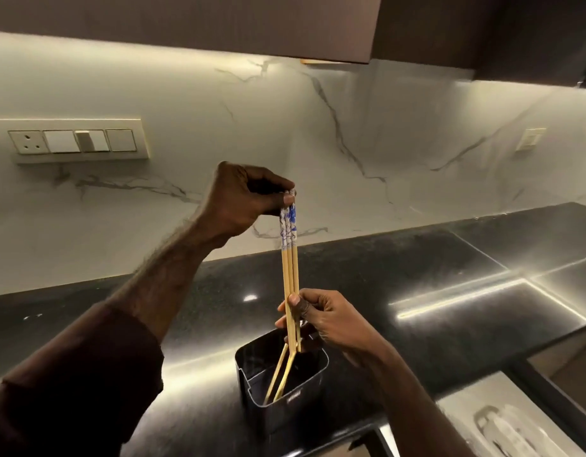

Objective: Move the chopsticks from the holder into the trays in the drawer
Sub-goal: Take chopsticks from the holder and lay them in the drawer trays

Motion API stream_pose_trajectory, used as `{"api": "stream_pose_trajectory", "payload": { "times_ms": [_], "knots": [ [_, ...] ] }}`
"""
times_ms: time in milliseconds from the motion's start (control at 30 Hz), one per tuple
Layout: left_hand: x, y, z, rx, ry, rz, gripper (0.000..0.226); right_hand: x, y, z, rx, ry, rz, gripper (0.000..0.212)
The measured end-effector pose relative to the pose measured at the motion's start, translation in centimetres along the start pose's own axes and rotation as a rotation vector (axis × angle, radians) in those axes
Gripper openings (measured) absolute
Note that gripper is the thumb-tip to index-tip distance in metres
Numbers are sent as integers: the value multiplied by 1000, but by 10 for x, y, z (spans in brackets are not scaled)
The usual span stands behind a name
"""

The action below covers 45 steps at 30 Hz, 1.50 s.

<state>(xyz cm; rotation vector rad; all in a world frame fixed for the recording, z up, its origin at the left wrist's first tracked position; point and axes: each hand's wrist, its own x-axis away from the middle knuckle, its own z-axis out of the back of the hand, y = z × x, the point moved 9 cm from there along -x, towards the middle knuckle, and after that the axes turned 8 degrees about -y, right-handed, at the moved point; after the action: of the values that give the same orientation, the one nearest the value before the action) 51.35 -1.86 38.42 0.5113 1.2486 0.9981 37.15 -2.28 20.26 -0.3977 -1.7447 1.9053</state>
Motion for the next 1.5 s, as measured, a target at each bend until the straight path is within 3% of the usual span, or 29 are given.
{"api": "stream_pose_trajectory", "payload": {
  "times_ms": [300, 567, 700, 900, 1100, 1267, 1500],
  "knots": [
    [34, 11, -17, 216, -30, -16, 24, 78, 22, -39, -214, 165, -47, 43],
    [60, 20, -102, 348, -131, 72, 18, 187, 46, -29, -198, 361, -126, 48],
    [64, 50, -162, 369, -187, 37, 17, 251, 52, -11, -193, 449, -154, 42],
    [74, 96, -265, 407, -237, 21, 18, 355, 62, 22, -195, 592, -181, 51],
    [92, 133, -385, 466, -265, 35, 20, 476, 81, 67, -211, 662, -238, 39],
    [110, 143, -479, 521, -310, 143, 14, 560, 106, 94, -236, 713, -282, 35],
    [118, 153, -575, 519, -342, 162, 13, 626, 140, 132, -247, 794, -310, 31]
  ]
}}
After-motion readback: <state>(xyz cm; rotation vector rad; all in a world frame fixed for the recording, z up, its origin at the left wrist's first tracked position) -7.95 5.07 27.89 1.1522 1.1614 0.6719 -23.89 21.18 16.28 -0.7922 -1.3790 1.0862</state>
